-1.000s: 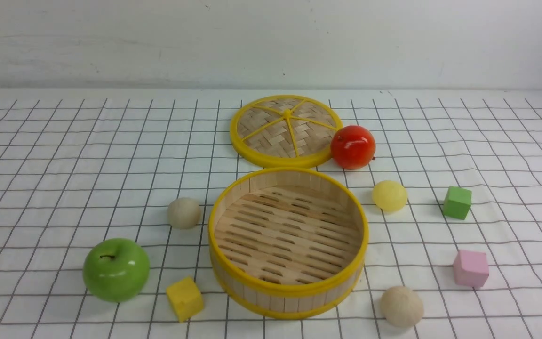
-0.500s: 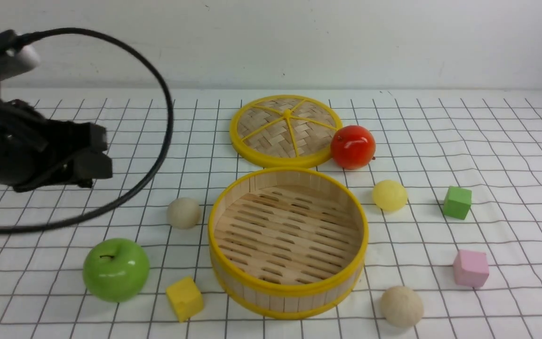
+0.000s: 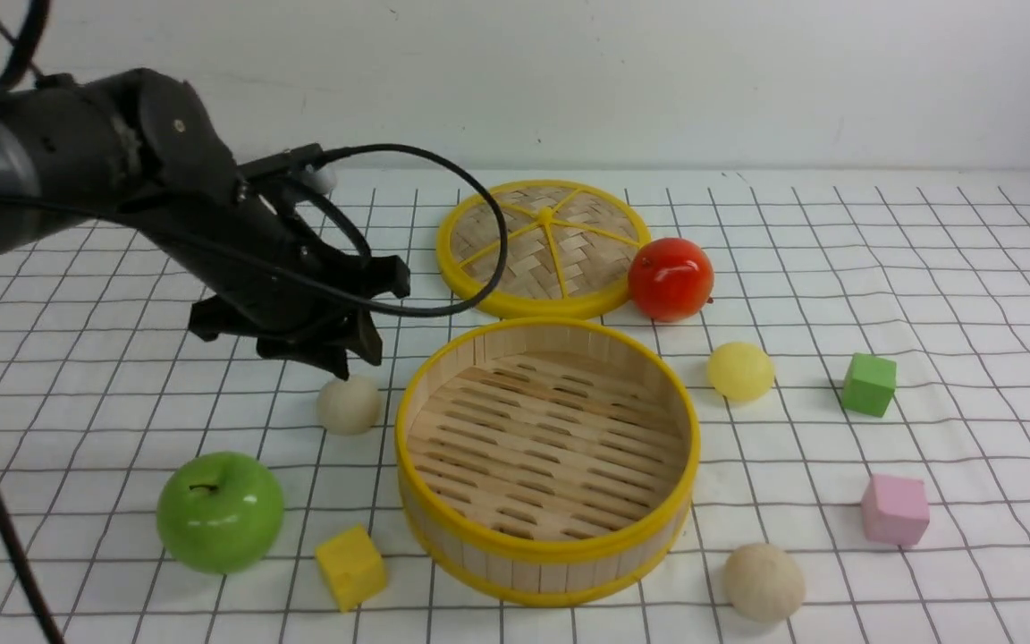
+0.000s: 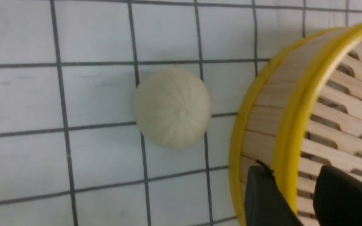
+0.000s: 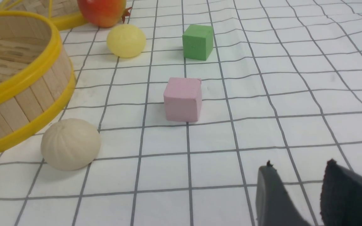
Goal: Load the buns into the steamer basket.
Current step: Use the left arm to grab a steamed stuffed bun
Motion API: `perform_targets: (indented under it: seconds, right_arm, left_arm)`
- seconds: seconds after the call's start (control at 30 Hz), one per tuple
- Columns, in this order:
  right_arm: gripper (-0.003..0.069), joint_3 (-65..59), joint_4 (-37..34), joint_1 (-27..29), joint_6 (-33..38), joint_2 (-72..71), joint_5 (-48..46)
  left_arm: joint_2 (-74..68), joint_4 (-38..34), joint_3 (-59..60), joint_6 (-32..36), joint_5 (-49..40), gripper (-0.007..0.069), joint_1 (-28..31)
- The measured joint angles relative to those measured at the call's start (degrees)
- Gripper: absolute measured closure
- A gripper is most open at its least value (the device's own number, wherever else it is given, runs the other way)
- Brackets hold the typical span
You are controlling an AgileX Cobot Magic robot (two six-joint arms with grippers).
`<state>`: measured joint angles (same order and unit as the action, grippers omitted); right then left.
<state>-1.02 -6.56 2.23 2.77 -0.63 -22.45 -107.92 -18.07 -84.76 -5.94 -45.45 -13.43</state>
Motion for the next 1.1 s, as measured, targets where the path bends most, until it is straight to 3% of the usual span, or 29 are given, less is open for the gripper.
perform_targets:
  seconds: [0.4, 1.1]
  right_arm:
    - [0.0419, 0.00, 0.00, 0.00, 0.00, 0.00, 0.00]
    - [0.0419, 0.00, 0.00, 0.00, 0.00, 0.00, 0.00]
  left_arm:
    - [-6.42, 8.37, -3.01, -2.75, 2.34, 0.0386, 0.00]
    - [-10.45, 8.54, -3.26, -2.93, 5.27, 0.0386, -0.01]
